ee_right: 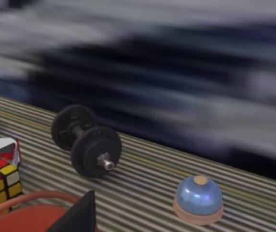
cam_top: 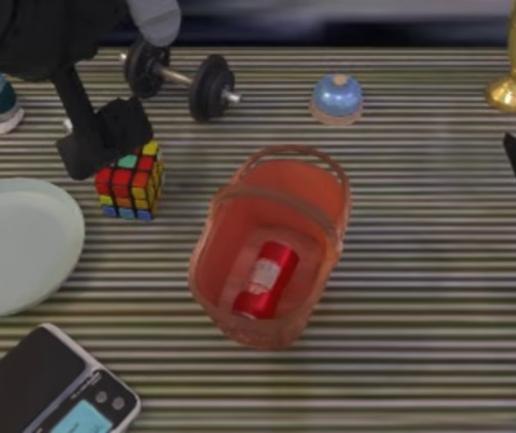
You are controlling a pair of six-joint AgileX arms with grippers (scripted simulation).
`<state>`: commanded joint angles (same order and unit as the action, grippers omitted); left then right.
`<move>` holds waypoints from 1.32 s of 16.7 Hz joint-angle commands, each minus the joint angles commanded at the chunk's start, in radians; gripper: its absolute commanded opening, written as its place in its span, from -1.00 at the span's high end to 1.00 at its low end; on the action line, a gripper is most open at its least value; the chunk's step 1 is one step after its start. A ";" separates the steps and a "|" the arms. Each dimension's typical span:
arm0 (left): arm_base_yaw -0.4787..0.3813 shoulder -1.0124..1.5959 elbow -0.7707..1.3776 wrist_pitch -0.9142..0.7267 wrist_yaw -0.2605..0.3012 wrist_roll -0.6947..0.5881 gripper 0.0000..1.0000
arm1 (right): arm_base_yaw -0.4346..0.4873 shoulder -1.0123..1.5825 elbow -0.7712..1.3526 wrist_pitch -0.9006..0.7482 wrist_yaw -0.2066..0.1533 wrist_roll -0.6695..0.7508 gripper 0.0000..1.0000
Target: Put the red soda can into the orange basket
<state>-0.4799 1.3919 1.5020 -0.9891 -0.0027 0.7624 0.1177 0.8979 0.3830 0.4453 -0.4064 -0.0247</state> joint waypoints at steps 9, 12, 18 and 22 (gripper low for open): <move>-0.178 0.700 0.629 -0.377 -0.006 0.358 -1.00 | -0.088 -0.740 -0.330 -0.373 0.335 0.017 -1.00; -0.205 0.836 0.681 -0.469 0.003 0.413 -1.00 | -0.103 -0.861 -0.372 -0.429 0.390 0.022 -1.00; -0.214 0.879 0.690 -0.502 0.006 0.431 -1.00 | -0.108 -0.898 -0.383 -0.445 0.406 0.025 -1.00; -0.212 0.874 0.653 -0.470 0.006 0.432 -1.00 | -0.108 -0.898 -0.383 -0.445 0.406 0.025 -1.00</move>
<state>-0.6922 2.2663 2.1553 -1.4593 0.0035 1.1946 0.0100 0.0000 0.0000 0.0000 0.0000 0.0000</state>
